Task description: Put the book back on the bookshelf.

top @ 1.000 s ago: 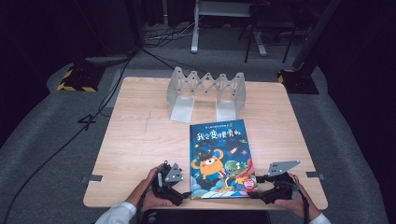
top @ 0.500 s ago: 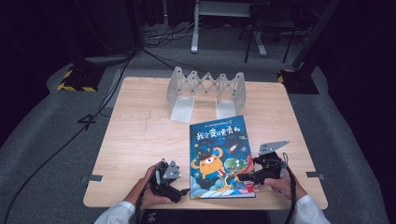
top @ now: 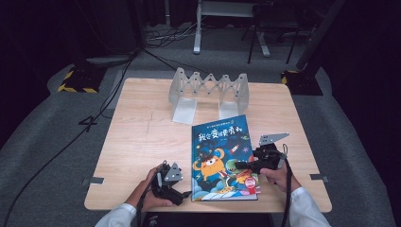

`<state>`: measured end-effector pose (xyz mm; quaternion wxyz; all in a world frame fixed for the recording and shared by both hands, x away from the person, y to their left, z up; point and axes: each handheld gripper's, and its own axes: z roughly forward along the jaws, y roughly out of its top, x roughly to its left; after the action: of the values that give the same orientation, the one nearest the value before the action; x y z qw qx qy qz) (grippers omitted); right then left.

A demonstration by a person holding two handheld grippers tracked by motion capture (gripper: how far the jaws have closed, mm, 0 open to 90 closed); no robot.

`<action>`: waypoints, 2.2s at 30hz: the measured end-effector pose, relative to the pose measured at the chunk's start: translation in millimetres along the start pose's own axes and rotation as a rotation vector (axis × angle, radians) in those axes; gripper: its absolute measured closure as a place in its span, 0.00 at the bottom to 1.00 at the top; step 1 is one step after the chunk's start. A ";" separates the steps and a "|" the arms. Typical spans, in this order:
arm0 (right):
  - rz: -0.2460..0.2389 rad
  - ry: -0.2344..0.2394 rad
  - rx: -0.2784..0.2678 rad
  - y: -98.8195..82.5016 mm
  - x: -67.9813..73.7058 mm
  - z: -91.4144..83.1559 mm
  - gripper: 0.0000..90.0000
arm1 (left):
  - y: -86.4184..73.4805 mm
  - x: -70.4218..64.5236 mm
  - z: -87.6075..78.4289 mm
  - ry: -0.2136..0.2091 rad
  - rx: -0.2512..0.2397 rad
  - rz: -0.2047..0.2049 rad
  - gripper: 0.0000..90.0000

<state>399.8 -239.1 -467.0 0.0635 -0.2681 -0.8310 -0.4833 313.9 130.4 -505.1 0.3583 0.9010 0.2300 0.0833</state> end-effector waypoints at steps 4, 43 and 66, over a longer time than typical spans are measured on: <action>-0.035 0.028 -0.053 1.1 5.5 -2.7 0.54 | -0.9 2.3 -0.9 0.002 -0.001 -0.003 0.12; -0.442 -0.197 -0.219 -4.2 78.9 -27.6 0.55 | 46.3 27.9 21.6 -0.249 -0.161 -0.125 0.11; -0.441 -0.155 -0.188 -12.1 72.3 -36.4 0.62 | 54.0 30.5 -10.5 -0.220 -0.366 -0.099 0.43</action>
<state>326.7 -246.5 -430.9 -0.1326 -0.1214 -0.8230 -0.5388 356.6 116.8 -461.0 0.5425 0.8122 0.2146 0.0069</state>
